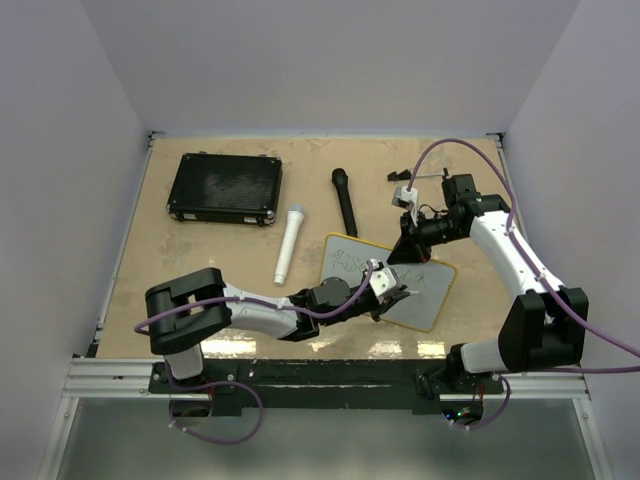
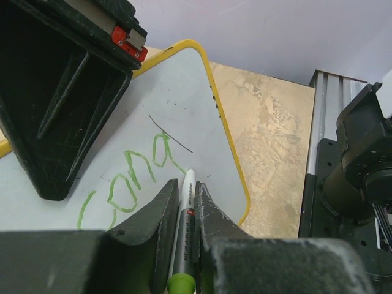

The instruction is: Write a sentence on the whiteboard

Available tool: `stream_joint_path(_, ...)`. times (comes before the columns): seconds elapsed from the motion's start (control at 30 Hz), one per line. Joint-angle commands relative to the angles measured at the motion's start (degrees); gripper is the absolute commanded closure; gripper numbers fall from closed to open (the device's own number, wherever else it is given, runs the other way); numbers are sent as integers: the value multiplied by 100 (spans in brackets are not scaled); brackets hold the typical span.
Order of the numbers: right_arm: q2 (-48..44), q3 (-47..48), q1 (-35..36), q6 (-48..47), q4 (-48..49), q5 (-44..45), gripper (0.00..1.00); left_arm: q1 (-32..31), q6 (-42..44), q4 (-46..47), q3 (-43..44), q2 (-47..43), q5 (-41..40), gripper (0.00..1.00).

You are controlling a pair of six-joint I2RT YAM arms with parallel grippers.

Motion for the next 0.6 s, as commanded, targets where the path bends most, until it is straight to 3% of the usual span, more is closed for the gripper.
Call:
stream_joint_path(0.0, -255, -42, -11, -262, 140, -231, 100, 75, 23, 41, 319, 63, -91, 100)
stream_joint_path(0.57, -255, -42, -11, -262, 149, -240, 100, 75, 41, 313, -50, -798, 357, 100)
